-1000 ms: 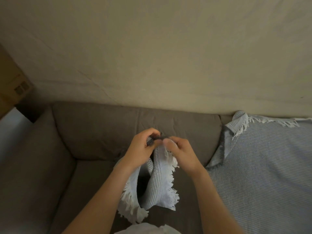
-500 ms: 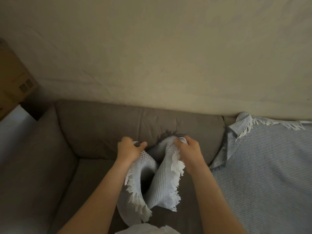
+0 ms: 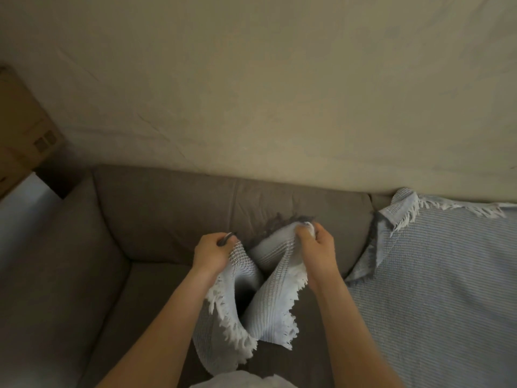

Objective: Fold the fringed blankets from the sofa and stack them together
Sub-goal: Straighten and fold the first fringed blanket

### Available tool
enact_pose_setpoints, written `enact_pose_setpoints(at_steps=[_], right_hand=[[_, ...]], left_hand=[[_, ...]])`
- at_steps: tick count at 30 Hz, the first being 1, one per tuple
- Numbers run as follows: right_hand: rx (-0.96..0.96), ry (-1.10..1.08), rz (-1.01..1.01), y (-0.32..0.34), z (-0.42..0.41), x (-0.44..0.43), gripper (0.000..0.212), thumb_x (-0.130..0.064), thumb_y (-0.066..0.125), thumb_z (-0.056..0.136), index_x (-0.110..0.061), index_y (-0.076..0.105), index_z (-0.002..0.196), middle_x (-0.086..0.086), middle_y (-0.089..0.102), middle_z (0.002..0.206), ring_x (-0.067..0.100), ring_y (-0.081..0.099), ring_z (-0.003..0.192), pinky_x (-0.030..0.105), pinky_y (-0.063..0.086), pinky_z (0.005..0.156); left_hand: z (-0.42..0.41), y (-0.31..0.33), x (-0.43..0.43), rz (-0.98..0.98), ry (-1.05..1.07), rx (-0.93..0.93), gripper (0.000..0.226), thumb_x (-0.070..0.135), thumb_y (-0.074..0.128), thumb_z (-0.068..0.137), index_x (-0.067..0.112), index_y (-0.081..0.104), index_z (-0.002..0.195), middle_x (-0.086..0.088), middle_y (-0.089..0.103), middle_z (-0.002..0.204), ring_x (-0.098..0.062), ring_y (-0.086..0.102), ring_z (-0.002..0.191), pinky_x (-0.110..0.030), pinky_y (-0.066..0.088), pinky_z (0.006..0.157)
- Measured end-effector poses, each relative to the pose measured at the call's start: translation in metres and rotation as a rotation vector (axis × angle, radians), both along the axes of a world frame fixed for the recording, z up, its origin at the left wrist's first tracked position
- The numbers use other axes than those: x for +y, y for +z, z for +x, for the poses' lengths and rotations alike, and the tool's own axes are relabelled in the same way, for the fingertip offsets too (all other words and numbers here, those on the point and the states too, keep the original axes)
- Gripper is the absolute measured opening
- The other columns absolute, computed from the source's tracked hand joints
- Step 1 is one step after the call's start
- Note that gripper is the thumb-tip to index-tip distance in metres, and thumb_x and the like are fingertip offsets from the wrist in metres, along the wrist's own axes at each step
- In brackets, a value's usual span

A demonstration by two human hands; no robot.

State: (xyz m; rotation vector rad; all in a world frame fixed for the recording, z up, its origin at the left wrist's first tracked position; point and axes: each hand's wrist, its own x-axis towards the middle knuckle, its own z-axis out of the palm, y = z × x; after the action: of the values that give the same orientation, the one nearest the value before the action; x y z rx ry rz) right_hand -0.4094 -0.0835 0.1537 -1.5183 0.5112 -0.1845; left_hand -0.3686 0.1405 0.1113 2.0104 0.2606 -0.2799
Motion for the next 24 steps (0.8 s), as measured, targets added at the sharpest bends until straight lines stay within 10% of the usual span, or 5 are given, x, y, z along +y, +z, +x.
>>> enact_pose_setpoints(at_steps=[12, 19, 24], right_hand=[[0.080, -0.045, 0.351, 0.008, 0.009, -0.014, 0.014, -0.015, 0.074, 0.095, -0.010, 0.062, 0.101, 0.013, 0.055, 0.089, 0.027, 0.054, 0.082, 0.040, 0.046, 0.073], [-0.263, 0.044, -0.239, 0.031, -0.006, 0.009, 0.038, -0.014, 0.072, 0.097, -0.019, 0.056, 0.062, -0.015, 0.049, 0.055, 0.002, 0.042, 0.054, 0.020, 0.037, 0.053], [-0.137, 0.275, -0.222, 0.019, -0.009, 0.034, 0.023, -0.019, 0.069, 0.098, -0.019, 0.059, 0.078, -0.004, 0.058, 0.066, 0.007, 0.052, 0.062, 0.028, 0.044, 0.059]], left_hand=[[-0.004, 0.036, -0.023, -0.095, -0.069, -0.116, 0.054, 0.038, 0.070, 0.100, 0.018, 0.034, 0.065, 0.003, 0.026, 0.058, -0.016, 0.028, 0.056, -0.036, 0.027, 0.059], [-0.003, 0.059, -0.026, -0.174, -0.237, -0.129, 0.055, 0.036, 0.067, 0.103, 0.006, 0.041, 0.065, -0.006, 0.031, 0.062, -0.017, 0.033, 0.058, -0.035, 0.028, 0.064], [-0.004, 0.069, -0.034, -0.153, -0.364, -0.041, 0.046, 0.039, 0.066, 0.102, -0.005, 0.069, 0.088, -0.011, 0.059, 0.073, -0.018, 0.053, 0.068, -0.034, 0.039, 0.066]])
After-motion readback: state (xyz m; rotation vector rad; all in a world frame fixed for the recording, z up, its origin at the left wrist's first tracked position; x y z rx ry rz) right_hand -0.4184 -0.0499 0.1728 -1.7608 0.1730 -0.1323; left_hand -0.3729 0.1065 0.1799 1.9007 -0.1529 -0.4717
